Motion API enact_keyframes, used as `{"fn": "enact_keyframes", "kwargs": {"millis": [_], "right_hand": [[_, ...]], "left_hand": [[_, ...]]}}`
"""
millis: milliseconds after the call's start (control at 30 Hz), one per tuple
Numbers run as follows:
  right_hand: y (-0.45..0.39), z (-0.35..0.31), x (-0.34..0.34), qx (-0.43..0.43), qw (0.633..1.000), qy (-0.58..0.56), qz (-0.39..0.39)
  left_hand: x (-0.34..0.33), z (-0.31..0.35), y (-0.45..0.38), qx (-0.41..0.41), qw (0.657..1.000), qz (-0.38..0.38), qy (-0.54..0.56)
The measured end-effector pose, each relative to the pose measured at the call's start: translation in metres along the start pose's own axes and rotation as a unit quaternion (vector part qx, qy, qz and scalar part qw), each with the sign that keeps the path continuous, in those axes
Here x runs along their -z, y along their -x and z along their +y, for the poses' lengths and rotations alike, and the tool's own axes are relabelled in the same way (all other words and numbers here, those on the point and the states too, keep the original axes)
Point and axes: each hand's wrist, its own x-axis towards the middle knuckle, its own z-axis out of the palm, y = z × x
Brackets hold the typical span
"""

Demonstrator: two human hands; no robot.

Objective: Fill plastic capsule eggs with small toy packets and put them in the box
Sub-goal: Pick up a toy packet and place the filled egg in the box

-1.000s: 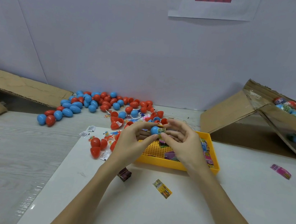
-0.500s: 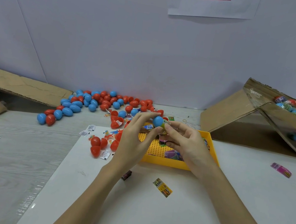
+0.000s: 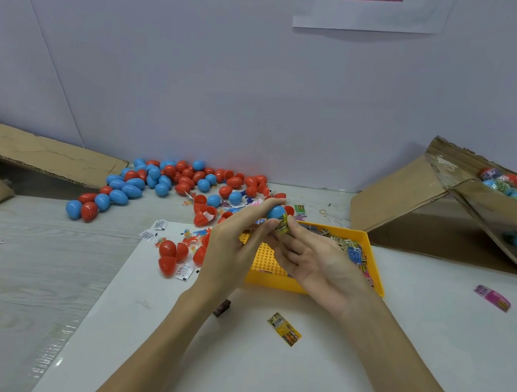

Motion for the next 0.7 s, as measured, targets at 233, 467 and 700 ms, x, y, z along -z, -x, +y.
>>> {"fn": "enact_keyframes", "kwargs": {"millis": [233,467,700], "right_hand": [[0.004,0.004,-0.011,-0.045,0.996,-0.077,-0.002],[0.006,0.008,-0.016,-0.060,0.991,-0.118,0.025],[0.009,0.007,-0.017,-0.052,0.992,-0.108,0.049]], "left_hand": [[-0.006,0.004,0.004,0.003,1.000,0.009,-0.012],[-0.003,0.005,0.003,0.038,0.998,0.025,0.039],[-0.003,0.004,0.005,0.078,0.993,0.028,0.084]]}}
